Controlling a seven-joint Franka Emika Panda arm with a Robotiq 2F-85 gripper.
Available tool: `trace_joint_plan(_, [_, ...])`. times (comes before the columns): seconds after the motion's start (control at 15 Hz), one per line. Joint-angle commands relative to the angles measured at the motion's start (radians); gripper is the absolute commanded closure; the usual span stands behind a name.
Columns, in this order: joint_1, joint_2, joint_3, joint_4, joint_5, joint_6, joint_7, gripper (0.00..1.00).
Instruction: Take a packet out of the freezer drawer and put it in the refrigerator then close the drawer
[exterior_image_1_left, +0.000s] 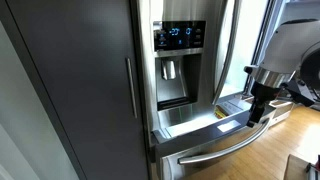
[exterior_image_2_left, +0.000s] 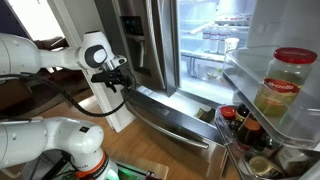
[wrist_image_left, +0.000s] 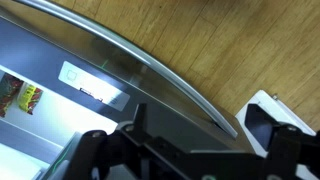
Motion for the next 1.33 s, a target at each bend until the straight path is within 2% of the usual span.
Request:
trace_joint_plan(0.0, [0.006,0.001,-0.005,-0.01,-0.005,-0.004,0.004,0.0])
trace_joint_plan(0.27, [0.006,0.012,-0.005,-0.031,-0.005,-0.004,0.004,0.0])
trace_joint_plan(0.33, [-0.019,0.041,0.004,-0.031,-0.022,-0.003,0.034,0.0])
trace_joint_plan(0.4, [-0.073,0.089,0.023,-0.029,-0.053,0.024,0.107,0.0])
trace_joint_plan(0.6, [-0.178,0.196,-0.012,-0.023,-0.135,0.167,0.184,0.0])
trace_joint_plan(0.87, [-0.315,0.339,-0.016,-0.02,-0.213,0.299,0.339,0.0])
trace_joint_plan(1.0, [-0.357,0.415,-0.021,-0.017,-0.222,0.325,0.419,0.0])
trace_joint_plan(1.27, [-0.374,0.524,-0.063,-0.015,-0.163,0.314,0.528,0.0])
